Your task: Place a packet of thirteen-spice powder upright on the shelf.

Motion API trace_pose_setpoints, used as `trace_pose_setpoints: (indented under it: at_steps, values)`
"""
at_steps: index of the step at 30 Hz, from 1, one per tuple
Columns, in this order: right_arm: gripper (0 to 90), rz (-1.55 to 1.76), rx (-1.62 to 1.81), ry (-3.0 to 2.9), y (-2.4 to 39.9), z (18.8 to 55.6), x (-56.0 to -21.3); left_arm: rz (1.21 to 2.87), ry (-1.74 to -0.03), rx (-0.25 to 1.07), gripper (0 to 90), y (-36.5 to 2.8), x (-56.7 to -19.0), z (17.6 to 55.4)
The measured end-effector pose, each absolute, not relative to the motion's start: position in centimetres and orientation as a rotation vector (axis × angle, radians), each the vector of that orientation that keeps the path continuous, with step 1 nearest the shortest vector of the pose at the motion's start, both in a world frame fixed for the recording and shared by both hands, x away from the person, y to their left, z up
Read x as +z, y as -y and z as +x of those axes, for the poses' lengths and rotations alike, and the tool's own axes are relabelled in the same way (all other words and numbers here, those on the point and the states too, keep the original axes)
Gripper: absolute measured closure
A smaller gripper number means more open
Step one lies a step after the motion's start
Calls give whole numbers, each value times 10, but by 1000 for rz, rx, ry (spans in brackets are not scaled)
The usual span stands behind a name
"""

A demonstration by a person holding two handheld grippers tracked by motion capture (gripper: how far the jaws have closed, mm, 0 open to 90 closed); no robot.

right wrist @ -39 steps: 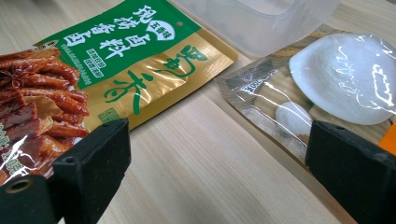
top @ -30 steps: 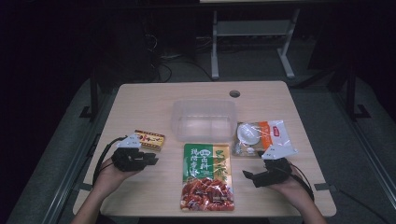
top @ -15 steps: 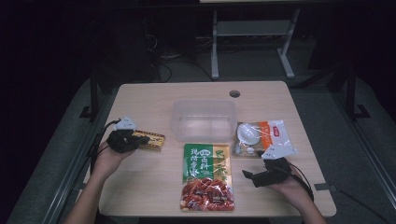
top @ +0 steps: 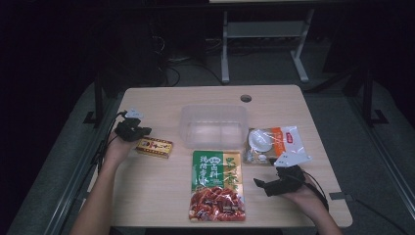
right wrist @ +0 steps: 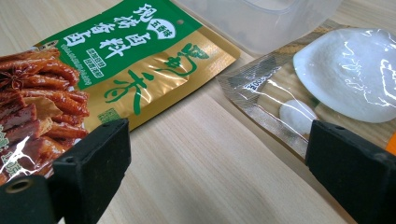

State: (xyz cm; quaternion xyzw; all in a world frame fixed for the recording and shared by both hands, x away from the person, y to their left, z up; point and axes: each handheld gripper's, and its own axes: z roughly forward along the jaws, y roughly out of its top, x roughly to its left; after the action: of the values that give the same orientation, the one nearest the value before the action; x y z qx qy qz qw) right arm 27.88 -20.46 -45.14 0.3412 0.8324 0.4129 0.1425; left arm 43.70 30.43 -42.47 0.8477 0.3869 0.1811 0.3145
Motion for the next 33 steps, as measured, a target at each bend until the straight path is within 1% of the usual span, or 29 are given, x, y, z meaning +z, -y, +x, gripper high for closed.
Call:
trace_pose_setpoints:
  at_steps: [3, 4, 7, 15, 16, 20, 25, 28, 33]
  values:
    - [66, 984, 1191, -2400, 205, 279, -452, 2253, -1047, 479, 896, -308, -432, 442]
    - [67, 983, 1189, -2402, 205, 279, -452, 2273, -1089, 467, 897, -311, -438, 445]
    - [67, 979, 1187, -2403, 205, 279, -452, 2281, -1123, 473, 897, -315, -439, 445]
    - [68, 980, 1190, -2399, 206, 279, -451, 2317, -1100, 440, 897, -316, -438, 437]
    - [67, 986, 1191, -2395, 206, 278, -451, 2334, -1094, 410, 896, -315, -439, 430]
    - [68, 989, 1189, -2395, 207, 278, -450, 2351, -1083, 398, 896, -317, -437, 418]
    - [68, 981, 1190, -2395, 206, 278, -450, 2371, -1073, 352, 897, -317, -437, 407]
    - [68, 979, 1190, -2390, 207, 278, -450, 2375, -1062, 324, 897, -315, -437, 392]
    - [68, 981, 1196, -2388, 207, 277, -449, 2382, -1033, 319, 896, -313, -434, 373]
